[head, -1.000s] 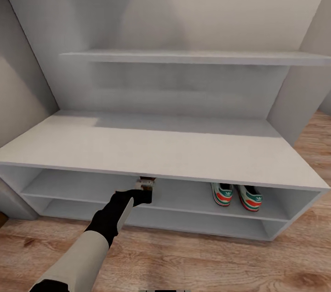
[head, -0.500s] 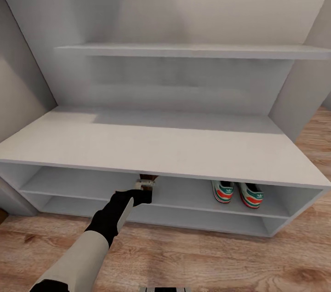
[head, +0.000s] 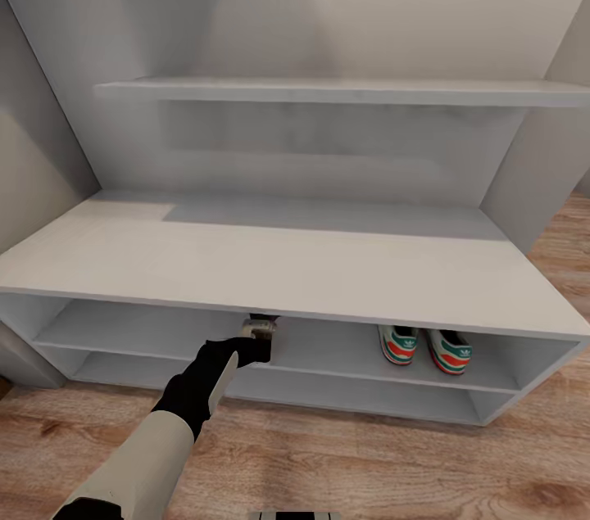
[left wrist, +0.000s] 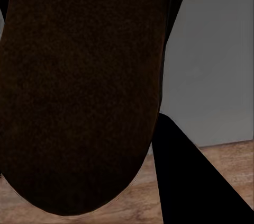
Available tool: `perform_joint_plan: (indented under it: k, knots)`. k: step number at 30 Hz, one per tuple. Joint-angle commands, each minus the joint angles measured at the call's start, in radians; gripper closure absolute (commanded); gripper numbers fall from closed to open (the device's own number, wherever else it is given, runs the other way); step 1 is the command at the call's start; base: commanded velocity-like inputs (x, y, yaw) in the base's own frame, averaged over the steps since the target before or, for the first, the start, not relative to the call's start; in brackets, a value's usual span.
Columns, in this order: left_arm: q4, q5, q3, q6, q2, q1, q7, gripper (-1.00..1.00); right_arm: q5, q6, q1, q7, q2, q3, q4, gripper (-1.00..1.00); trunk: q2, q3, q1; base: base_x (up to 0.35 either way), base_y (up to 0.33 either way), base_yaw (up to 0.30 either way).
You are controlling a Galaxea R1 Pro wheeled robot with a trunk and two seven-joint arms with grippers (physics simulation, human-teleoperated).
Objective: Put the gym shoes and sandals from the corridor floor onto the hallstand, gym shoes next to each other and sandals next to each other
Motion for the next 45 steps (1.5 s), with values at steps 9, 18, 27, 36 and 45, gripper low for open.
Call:
perform_joint_plan:
  k: [9,18,27,36,45]
  knots:
    - [-0.001,0.003,0.000,0.006,0.000,0.000,-0.004,1.00,0.002,0.005,-0.001,0.001,0.000,-0.001,-0.001,1.00,0.000,-0.001,0.000,0.027,0.000,0.000]
    - [0.000,0.003,0.000,0.006,0.000,0.000,-0.004,1.00,0.002,0.005,-0.001,0.001,0.000,-0.001,-0.001,1.00,0.000,-0.001,0.000,0.047,-0.028,0.000]
    - [-0.001,0.003,0.000,0.006,0.000,0.000,-0.003,1.00,0.002,0.005,-0.001,0.001,0.000,-0.001,-0.001,1.00,0.000,-0.001,0.000,0.067,-0.044,0.000]
    - [0.000,0.003,0.000,0.005,0.000,0.000,-0.004,1.00,0.002,0.005,-0.001,0.002,0.000,-0.001,-0.001,1.00,0.000,-0.001,0.000,0.001,-0.001,0.000]
    - [-0.001,0.003,0.001,0.004,0.001,0.000,-0.003,1.00,0.002,0.005,-0.001,0.001,0.000,-0.001,-0.001,1.00,0.000,-0.001,0.000,0.000,0.000,0.000]
